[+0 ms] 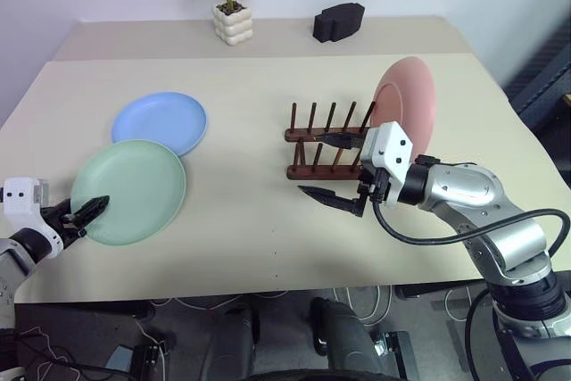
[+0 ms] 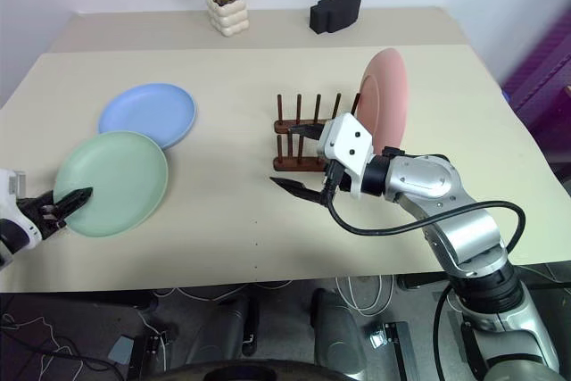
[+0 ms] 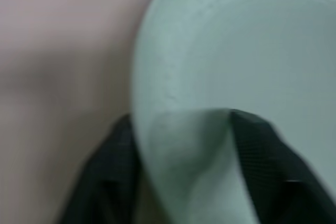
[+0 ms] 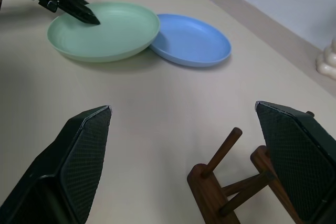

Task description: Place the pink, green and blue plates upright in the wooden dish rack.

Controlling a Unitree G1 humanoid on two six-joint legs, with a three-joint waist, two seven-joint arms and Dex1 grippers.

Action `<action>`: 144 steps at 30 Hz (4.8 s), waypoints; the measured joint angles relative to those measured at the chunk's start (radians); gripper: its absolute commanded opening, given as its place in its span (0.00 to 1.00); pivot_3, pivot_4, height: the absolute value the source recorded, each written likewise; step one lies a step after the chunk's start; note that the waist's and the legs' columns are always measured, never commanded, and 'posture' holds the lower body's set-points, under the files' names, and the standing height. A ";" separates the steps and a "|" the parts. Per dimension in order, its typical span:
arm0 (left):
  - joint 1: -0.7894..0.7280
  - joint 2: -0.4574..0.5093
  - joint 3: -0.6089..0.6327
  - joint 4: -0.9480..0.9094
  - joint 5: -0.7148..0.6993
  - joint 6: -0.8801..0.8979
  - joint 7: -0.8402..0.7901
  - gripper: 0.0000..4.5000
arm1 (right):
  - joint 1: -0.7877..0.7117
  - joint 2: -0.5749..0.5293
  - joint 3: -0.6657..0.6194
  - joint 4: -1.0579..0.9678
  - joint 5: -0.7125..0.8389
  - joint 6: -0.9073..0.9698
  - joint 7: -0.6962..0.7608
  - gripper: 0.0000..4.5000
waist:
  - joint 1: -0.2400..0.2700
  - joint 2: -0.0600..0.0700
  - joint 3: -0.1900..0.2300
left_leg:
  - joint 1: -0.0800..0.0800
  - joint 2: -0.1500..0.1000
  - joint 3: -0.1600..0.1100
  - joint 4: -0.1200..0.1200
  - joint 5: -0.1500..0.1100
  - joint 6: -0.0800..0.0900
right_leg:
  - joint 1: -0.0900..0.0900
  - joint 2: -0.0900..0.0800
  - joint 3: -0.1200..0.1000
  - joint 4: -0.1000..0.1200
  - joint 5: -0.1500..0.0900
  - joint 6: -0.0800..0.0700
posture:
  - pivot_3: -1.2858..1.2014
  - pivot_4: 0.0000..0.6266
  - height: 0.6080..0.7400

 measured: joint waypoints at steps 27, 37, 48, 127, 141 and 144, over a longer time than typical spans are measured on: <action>-0.554 -0.133 -0.212 -0.272 -0.061 -0.114 0.243 0.01 | -0.222 0.040 0.207 0.127 -0.438 -0.147 -0.111 1.00 | 0.013 -0.001 -0.001 | -0.001 -0.004 0.000 0.002 0.001 -0.002 | 0.001 0.001 -0.001 0.000 0.003 0.003 | 0.52 0.24 1.00; -0.679 -0.244 -0.387 -0.340 0.063 -0.095 0.409 0.01 | -0.312 0.122 0.320 0.302 -0.812 -0.336 -0.264 1.00 | 0.000 -0.001 -0.001 | -0.002 -0.004 -0.002 0.002 0.002 -0.002 | 0.000 0.002 -0.001 0.002 0.004 0.004 | 0.52 0.24 1.00; -0.746 -0.292 -0.417 -0.400 0.081 0.041 0.502 0.01 | -0.332 0.186 0.348 0.446 -0.977 -0.484 -0.304 1.00 | -0.002 -0.001 -0.001 | -0.002 -0.004 -0.002 0.002 0.002 -0.003 | 0.000 0.002 -0.001 0.002 0.004 0.004 | 0.52 0.24 1.00; -0.168 -0.163 -0.630 -0.547 -0.097 -0.088 -0.194 0.99 | -0.059 0.218 -0.471 -0.036 0.708 0.383 -0.588 0.00 | -0.001 0.002 0.000 | 0.000 -0.003 -0.003 0.001 0.004 -0.006 | 0.002 0.003 0.000 0.002 0.001 -0.001 | 0.52 0.24 1.00; -0.165 -0.177 -0.630 -0.547 -0.090 -0.097 -0.194 0.99 | -0.059 0.170 -0.433 0.046 0.749 0.387 -0.594 0.00 | 0.000 0.002 0.000 | 0.000 -0.003 -0.003 0.001 0.004 -0.006 | 0.002 0.003 0.000 0.002 0.001 -0.001 | 0.52 0.24 1.00; -0.163 -0.178 -0.630 -0.547 -0.089 -0.105 -0.194 0.99 | -0.059 0.162 -0.433 0.064 0.770 0.390 -0.597 0.00 | 0.000 0.002 0.000 | 0.000 -0.003 -0.003 0.001 0.004 -0.006 | 0.002 0.003 0.000 0.002 0.001 -0.001 | 0.52 0.24 1.00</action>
